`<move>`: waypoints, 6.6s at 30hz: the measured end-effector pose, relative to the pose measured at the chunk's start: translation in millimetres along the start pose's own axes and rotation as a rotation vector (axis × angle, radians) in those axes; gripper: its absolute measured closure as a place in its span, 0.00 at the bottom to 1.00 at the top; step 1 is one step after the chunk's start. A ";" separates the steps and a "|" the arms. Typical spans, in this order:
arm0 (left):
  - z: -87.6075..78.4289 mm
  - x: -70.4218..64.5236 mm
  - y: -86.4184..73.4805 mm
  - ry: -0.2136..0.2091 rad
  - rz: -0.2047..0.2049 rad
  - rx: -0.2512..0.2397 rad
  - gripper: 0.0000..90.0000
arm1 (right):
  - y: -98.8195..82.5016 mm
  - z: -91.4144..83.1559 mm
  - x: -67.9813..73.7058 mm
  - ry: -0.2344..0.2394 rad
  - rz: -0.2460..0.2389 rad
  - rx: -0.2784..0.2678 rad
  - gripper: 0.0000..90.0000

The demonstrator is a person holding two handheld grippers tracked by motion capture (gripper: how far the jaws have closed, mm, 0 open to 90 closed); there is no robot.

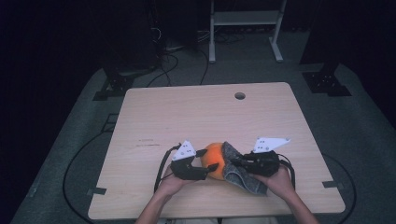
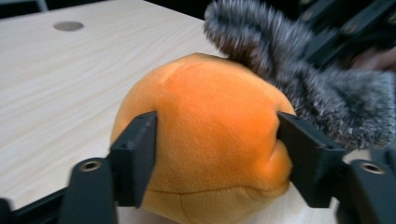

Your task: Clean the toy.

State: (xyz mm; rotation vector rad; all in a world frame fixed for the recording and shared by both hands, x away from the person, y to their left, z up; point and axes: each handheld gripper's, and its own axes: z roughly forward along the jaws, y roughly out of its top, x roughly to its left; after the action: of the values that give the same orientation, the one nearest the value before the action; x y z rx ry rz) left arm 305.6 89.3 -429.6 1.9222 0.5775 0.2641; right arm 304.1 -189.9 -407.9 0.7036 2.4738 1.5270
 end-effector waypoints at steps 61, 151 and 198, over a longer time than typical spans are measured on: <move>-6.7 17.6 -18.3 0.097 0.102 0.085 0.38 | -19.5 19.9 -21.1 -0.041 0.127 -0.022 0.89; -2.4 -5.4 5.4 0.044 0.130 0.079 0.20 | 3.0 17.4 6.2 -0.038 -0.048 -0.002 0.90; -6.9 10.3 -9.6 0.115 0.104 0.130 0.29 | -16.9 20.5 -11.5 -0.062 0.066 0.034 0.90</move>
State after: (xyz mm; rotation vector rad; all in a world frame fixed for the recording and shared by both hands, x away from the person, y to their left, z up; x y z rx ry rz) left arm 308.9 103.1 -436.3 2.0755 0.5835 0.4143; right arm 316.4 -185.0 -433.6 0.8340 2.4600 1.4642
